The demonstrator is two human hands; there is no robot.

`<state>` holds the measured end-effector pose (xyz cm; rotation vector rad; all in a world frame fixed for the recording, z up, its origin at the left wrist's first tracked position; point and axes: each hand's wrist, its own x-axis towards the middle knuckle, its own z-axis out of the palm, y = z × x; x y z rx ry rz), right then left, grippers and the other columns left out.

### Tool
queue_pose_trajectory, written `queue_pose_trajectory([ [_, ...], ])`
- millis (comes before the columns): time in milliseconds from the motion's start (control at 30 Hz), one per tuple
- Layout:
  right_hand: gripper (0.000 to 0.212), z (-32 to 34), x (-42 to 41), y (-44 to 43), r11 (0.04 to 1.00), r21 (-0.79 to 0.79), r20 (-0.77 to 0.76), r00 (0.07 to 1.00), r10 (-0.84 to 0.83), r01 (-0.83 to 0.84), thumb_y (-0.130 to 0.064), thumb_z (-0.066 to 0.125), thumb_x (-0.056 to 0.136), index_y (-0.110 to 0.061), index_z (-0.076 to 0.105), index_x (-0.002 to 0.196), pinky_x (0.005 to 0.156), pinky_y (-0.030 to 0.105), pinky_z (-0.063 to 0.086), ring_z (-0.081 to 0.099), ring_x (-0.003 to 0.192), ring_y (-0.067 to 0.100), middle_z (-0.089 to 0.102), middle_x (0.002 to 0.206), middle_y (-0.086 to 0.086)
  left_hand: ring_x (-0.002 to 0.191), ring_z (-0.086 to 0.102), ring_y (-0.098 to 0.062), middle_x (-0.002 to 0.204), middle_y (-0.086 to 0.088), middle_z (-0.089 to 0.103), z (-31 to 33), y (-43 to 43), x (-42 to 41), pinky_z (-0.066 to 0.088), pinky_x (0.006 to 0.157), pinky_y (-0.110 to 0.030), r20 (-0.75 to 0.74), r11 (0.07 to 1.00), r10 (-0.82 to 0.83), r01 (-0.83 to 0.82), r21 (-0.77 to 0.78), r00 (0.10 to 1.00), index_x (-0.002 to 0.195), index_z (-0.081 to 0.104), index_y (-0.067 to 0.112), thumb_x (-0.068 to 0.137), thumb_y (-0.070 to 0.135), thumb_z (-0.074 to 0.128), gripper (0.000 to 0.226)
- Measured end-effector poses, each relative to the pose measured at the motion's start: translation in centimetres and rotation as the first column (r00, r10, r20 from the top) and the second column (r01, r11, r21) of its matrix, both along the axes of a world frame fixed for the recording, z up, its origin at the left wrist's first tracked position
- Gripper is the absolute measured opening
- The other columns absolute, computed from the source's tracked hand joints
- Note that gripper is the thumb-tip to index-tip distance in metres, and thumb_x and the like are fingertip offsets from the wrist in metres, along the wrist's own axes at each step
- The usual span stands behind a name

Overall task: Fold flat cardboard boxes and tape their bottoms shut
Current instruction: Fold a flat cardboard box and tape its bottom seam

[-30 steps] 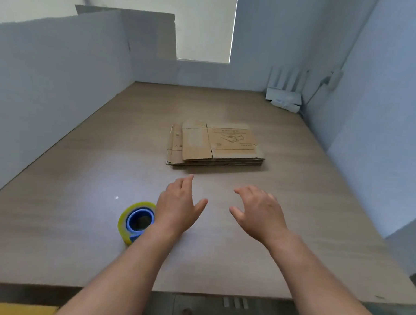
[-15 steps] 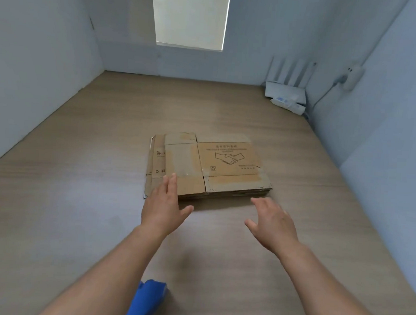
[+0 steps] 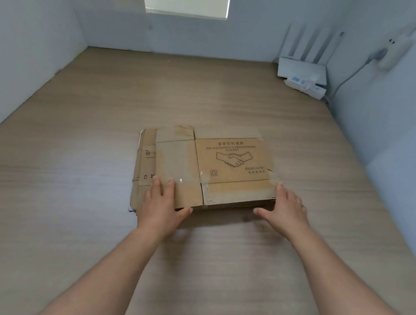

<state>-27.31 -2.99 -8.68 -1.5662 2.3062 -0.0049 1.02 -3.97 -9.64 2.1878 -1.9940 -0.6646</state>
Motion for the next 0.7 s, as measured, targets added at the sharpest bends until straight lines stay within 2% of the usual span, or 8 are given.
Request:
queue_pose_trajectory([
  [100, 0.103, 1.0, 0.1, 1.2, 0.990, -0.135, 0.128, 0.991, -0.035, 0.052, -0.060, 0.066, 0.074, -0.017, 0.012, 0.150, 0.106, 0.041, 0.031, 0.034, 0.132, 0.030, 0.032, 0.144, 0.011, 0.144, 0.011, -0.026, 0.160, -0.002, 0.002, 1.6, 1.1, 0.4, 0.022, 0.113, -0.043, -0.129, 0.999, 0.020, -0.023, -0.025, 0.991, 0.150, 0.019, 0.036, 0.083, 0.067, 0.050, 0.079],
  [200, 0.090, 2.7, 0.3, 2.2, 0.893, -0.390, 0.382, 0.922, -0.065, 0.224, -0.032, 0.071, 0.080, -0.018, 0.017, 0.150, 0.101, 0.034, 0.034, 0.039, 0.128, 0.026, 0.036, 0.142, 0.009, 0.141, 0.024, -0.023, 0.157, 0.002, 0.024, 4.6, 2.7, 0.4, 0.032, 0.108, -0.042, -0.237, 0.979, 0.028, -0.074, -0.190, 0.971, 0.145, 0.032, 0.042, 0.089, 0.062, 0.043, 0.060],
  [267, 0.073, 4.1, 0.5, 2.6, 0.799, -0.452, 0.545, 0.832, -0.104, 0.396, -0.014, 0.065, 0.084, -0.015, 0.028, 0.147, 0.098, 0.029, 0.035, 0.043, 0.128, 0.025, 0.046, 0.137, 0.008, 0.128, 0.044, -0.021, 0.140, 0.005, 0.049, 7.1, 4.1, 0.1, 0.045, 0.094, -0.038, -0.320, 0.931, 0.025, -0.139, -0.338, 0.947, 0.139, 0.046, 0.038, 0.093, 0.053, 0.042, 0.049],
  [367, 0.028, 6.3, 0.7, 3.4, 0.766, -0.415, 0.663, 0.740, -0.114, 0.491, -0.012, 0.060, 0.088, -0.008, 0.056, 0.115, 0.073, 0.026, 0.035, 0.058, 0.101, 0.032, 0.058, 0.092, 0.001, 0.098, 0.063, -0.025, 0.100, 0.002, 0.068, 11.3, 6.6, -0.9, 0.053, 0.080, -0.039, -0.497, 0.893, 0.067, -0.275, -0.357, 0.865, 0.124, 0.061, 0.029, 0.092, 0.055, 0.037, 0.048],
  [433, 0.013, 8.2, 0.7, 4.6, 0.741, -0.488, 0.658, 0.752, -0.034, 0.461, -0.015, 0.060, 0.089, -0.007, 0.059, 0.100, 0.067, 0.028, 0.033, 0.058, 0.089, 0.031, 0.056, 0.081, 0.000, 0.086, 0.064, -0.029, 0.085, -0.003, 0.068, 13.8, 8.2, -1.6, 0.053, 0.077, -0.044, -0.513, 0.862, 0.102, -0.333, -0.383, 0.852, 0.112, 0.065, 0.023, 0.095, 0.053, 0.035, 0.046],
  [567, 0.011, 13.4, -0.6, 7.6, 0.585, -0.749, 0.474, 0.868, 0.146, 0.310, -0.017, 0.062, 0.089, -0.007, 0.060, 0.092, 0.066, 0.034, 0.042, 0.057, 0.075, 0.030, 0.063, 0.081, 0.009, 0.075, 0.054, -0.027, 0.070, -0.001, 0.058, 17.8, 11.2, -2.8, 0.035, 0.059, -0.033, -0.372, 0.774, 0.197, -0.377, -0.509, 0.907, 0.071, 0.052, 0.022, 0.099, 0.048, 0.034, 0.042],
  [633, 0.012, 16.0, -1.7, 9.0, 0.551, -0.792, 0.412, 0.896, 0.166, 0.262, -0.022, 0.064, 0.088, -0.011, 0.059, 0.088, 0.066, 0.034, 0.043, 0.056, 0.073, 0.028, 0.064, 0.079, 0.007, 0.076, 0.053, -0.028, 0.072, -0.002, 0.057, 19.3, 12.7, -3.7, 0.033, 0.059, -0.032, -0.333, 0.779, 0.218, -0.369, -0.507, 0.917, 0.068, 0.049, 0.021, 0.099, 0.044, 0.037, 0.041],
  [700, 0.013, 17.8, -3.0, 10.3, 0.584, -0.787, 0.354, 0.921, 0.165, 0.198, -0.025, 0.064, 0.087, -0.014, 0.057, 0.084, 0.064, 0.033, 0.042, 0.054, 0.073, 0.028, 0.062, 0.077, 0.004, 0.076, 0.055, -0.030, 0.072, -0.005, 0.058, 20.1, 14.2, -4.6, 0.035, 0.060, -0.033, -0.299, 0.805, 0.246, -0.366, -0.467, 0.922, 0.067, 0.051, 0.016, 0.098, 0.039, 0.040, 0.040],
])
